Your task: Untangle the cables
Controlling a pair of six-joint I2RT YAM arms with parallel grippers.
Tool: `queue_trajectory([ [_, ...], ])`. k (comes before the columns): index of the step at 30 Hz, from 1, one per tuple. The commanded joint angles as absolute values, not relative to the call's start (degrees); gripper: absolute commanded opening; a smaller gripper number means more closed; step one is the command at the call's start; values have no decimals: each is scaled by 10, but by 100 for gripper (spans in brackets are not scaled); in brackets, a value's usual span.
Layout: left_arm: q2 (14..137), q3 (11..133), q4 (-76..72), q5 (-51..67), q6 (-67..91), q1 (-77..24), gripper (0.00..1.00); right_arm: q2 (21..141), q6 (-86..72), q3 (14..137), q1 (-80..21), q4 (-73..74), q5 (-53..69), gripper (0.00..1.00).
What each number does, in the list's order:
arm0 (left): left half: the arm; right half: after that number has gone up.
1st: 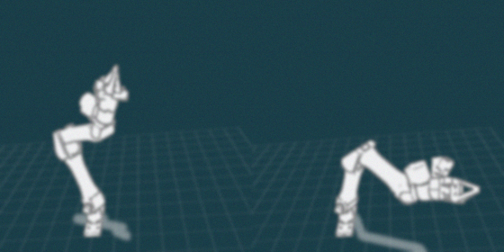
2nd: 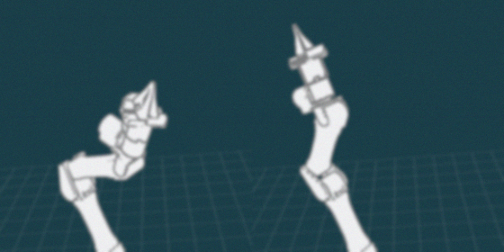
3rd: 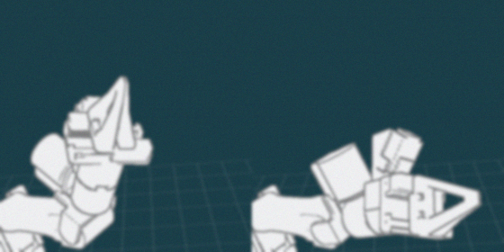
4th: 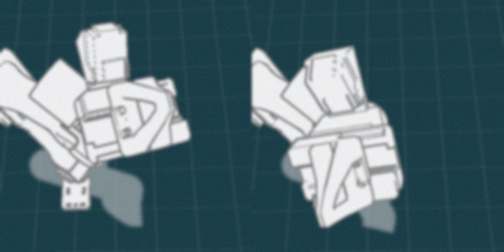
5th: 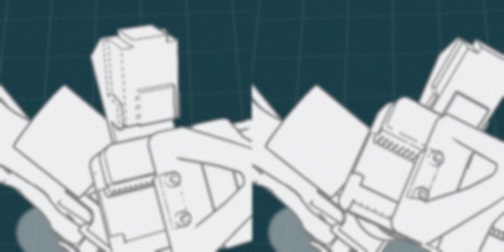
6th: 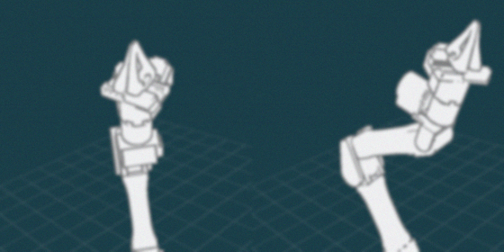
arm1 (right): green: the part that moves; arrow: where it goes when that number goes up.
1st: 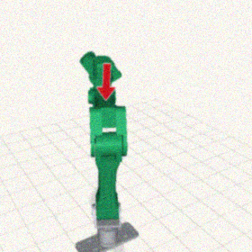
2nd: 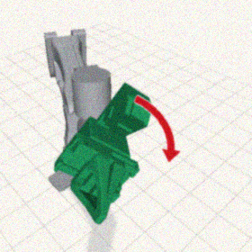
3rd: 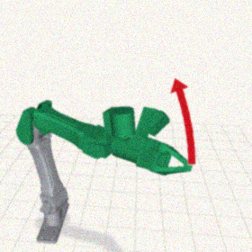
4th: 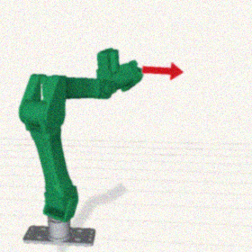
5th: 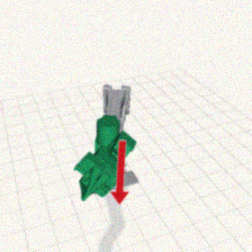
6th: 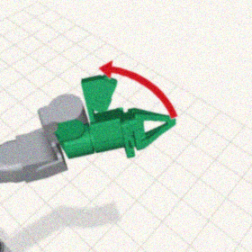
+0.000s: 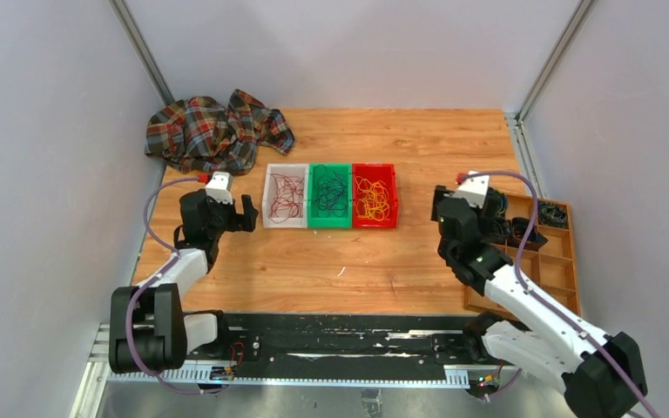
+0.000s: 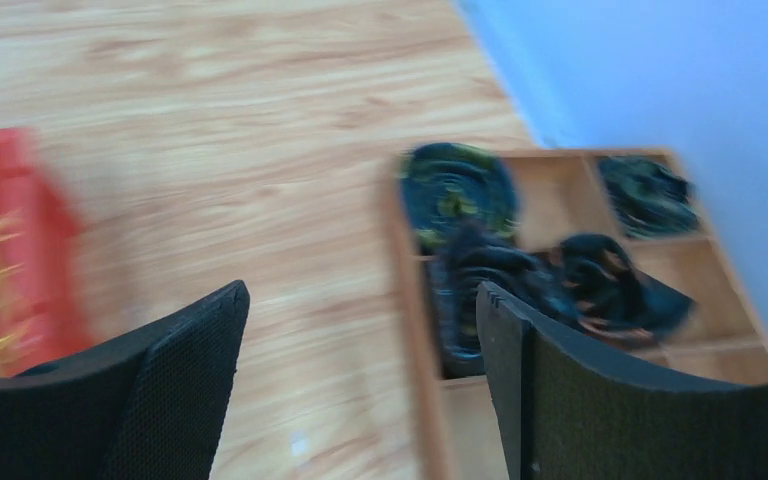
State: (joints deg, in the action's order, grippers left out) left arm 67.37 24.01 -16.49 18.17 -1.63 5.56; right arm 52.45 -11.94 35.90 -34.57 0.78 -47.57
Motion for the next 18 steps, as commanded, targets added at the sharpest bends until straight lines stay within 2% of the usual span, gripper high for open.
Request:
queue_trajectory([
  [1,690,217,-406,175,29,59,98,532,-42,262,-261,-177,-625,84],
  [5,684,187,-486,176,42,59,98,608,-92,250,-196,-178,-625,85],
  [8,666,185,-454,172,33,59,98,641,-98,222,-171,-246,-631,85],
  [11,649,176,-419,178,5,60,98,653,-54,175,-143,-353,-552,85],
  [15,692,167,-432,168,4,59,98,706,-42,173,-119,-391,-535,85],
  [18,724,154,-499,150,1,59,98,730,-38,150,-114,-463,-517,86],
])
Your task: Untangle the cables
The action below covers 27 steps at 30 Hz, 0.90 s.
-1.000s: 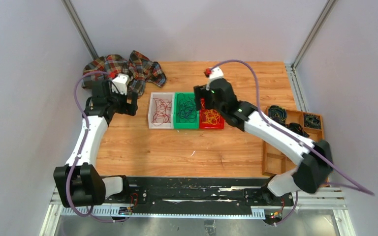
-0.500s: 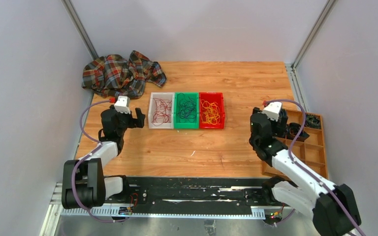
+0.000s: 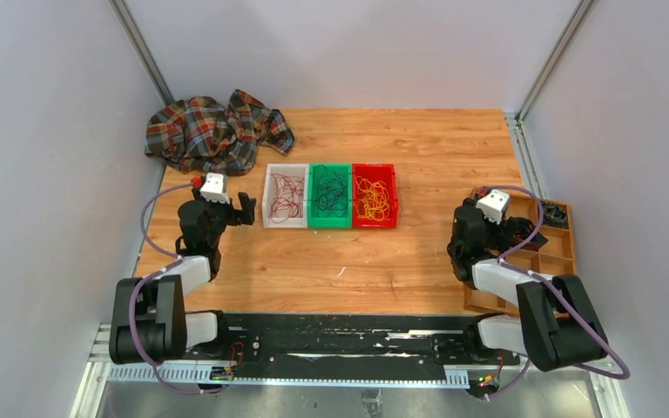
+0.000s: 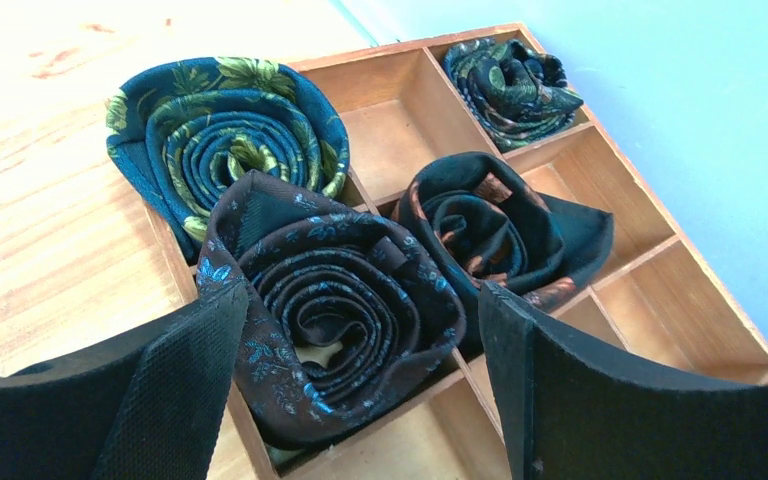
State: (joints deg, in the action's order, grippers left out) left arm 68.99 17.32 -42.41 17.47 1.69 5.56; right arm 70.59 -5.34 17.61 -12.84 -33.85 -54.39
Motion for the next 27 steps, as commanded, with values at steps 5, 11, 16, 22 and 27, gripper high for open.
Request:
queue_trajectory([
  [5,754,84,-650,146,-17,48,98,759,37,112,-116,-604,-436,86],
  [11,761,65,-690,49,-54,-17,98,777,84,97,-115,-637,-298,87],
  [16,777,111,-601,3,-32,-17,98,833,72,102,-78,-685,-239,89],
  [22,778,115,-597,-23,-21,-17,98,821,64,108,-75,-652,-240,90],
  [27,780,113,-604,-24,-20,-17,98,822,64,106,-75,-656,-240,90],
])
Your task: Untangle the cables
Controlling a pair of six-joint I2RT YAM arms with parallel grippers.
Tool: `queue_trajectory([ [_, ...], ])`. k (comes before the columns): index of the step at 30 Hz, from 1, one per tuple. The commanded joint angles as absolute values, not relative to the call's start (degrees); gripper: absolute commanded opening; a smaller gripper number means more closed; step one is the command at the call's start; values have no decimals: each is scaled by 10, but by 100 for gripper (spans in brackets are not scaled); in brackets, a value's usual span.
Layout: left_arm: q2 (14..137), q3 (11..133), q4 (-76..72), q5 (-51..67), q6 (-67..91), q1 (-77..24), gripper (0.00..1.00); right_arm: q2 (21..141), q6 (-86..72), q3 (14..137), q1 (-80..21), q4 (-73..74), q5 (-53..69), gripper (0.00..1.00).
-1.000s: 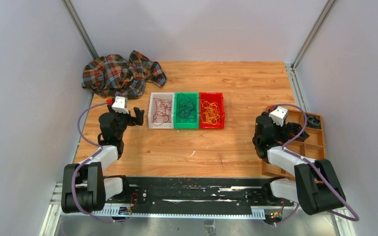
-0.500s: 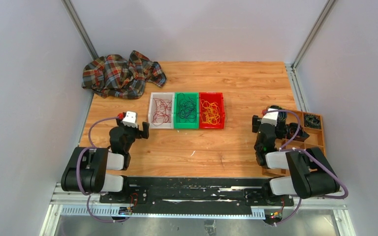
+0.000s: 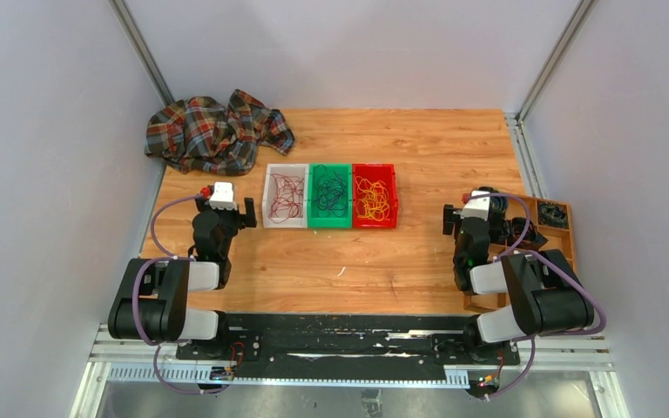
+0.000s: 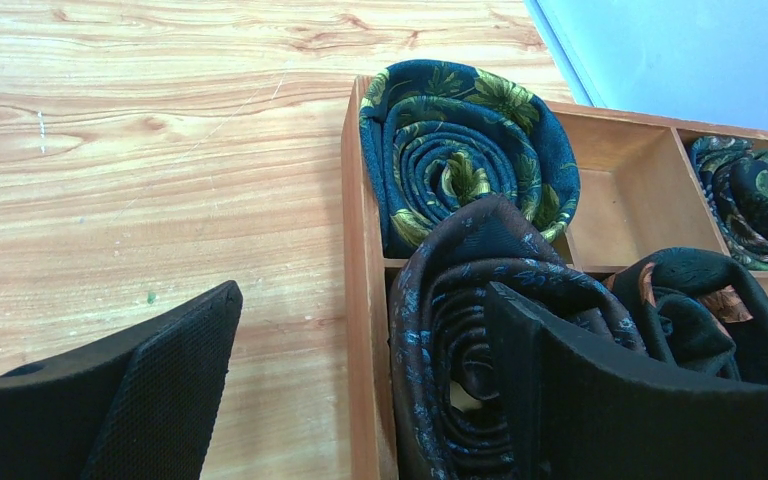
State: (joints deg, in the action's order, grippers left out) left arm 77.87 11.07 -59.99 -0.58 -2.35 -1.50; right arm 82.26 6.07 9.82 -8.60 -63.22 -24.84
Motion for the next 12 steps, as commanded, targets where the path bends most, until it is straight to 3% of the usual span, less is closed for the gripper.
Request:
queue_trajectory([
  [1,780,113,-607,-24,-20,-17,98,822,64,106,-75,-656,-240,90],
  [12,780,113,-607,-25,-20,-17,98,816,50,117,-49,-624,-188,90],
])
